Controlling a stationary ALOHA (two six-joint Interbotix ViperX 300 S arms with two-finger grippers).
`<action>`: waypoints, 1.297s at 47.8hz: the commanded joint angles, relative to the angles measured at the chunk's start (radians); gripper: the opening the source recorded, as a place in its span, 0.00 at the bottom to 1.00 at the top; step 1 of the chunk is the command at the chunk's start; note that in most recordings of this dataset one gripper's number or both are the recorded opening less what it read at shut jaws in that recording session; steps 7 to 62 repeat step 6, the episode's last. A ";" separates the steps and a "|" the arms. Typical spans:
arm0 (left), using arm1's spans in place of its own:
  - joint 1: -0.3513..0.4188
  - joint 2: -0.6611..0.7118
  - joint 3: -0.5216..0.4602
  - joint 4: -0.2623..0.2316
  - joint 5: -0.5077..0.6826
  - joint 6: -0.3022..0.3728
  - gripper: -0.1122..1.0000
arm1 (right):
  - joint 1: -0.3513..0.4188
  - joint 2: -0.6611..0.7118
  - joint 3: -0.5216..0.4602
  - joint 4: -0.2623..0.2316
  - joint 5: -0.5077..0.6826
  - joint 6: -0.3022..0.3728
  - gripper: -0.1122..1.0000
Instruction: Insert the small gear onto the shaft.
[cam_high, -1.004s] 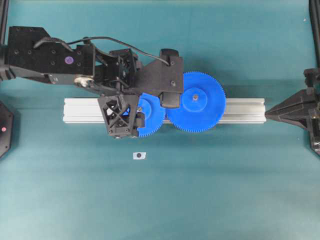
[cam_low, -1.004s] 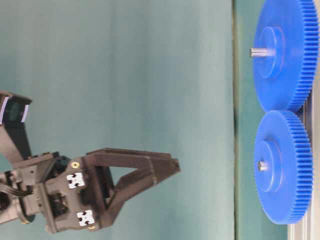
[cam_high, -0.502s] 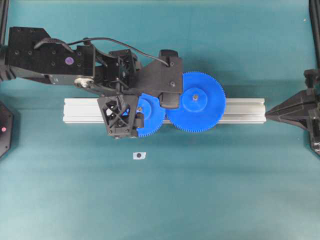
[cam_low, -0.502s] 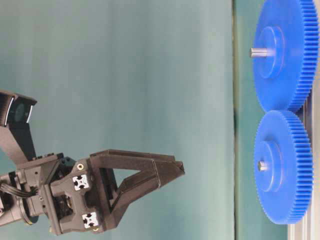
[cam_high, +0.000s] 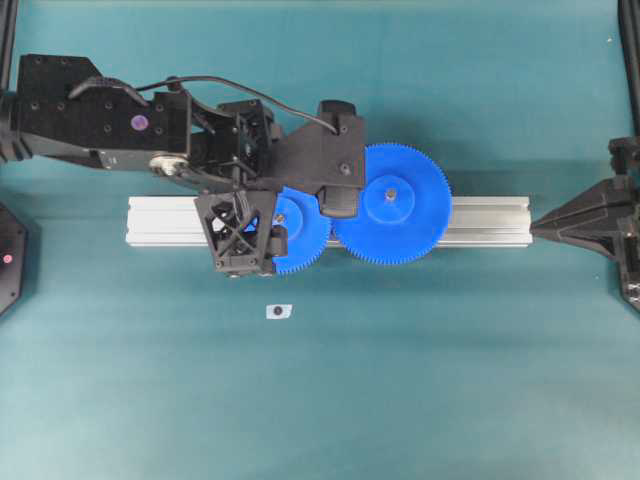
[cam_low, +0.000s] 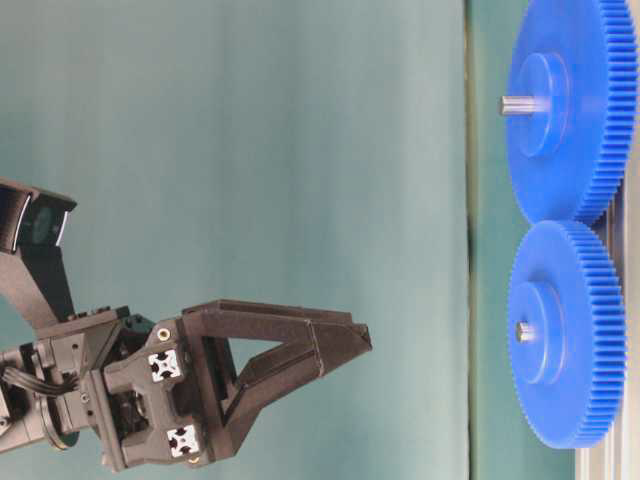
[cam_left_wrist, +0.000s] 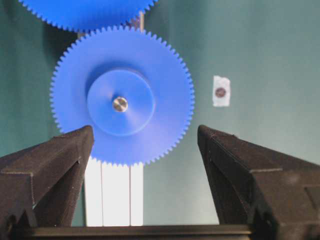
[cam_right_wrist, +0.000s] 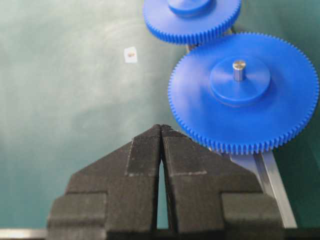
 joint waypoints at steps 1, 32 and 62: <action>-0.003 -0.014 -0.011 0.002 -0.003 -0.002 0.82 | 0.000 0.005 -0.009 -0.002 -0.009 0.011 0.15; -0.003 -0.014 -0.011 0.002 -0.003 -0.002 0.82 | -0.002 0.005 -0.009 -0.002 -0.008 0.011 0.15; -0.003 -0.014 -0.011 0.002 -0.003 -0.002 0.82 | -0.002 0.005 -0.009 -0.002 -0.008 0.011 0.15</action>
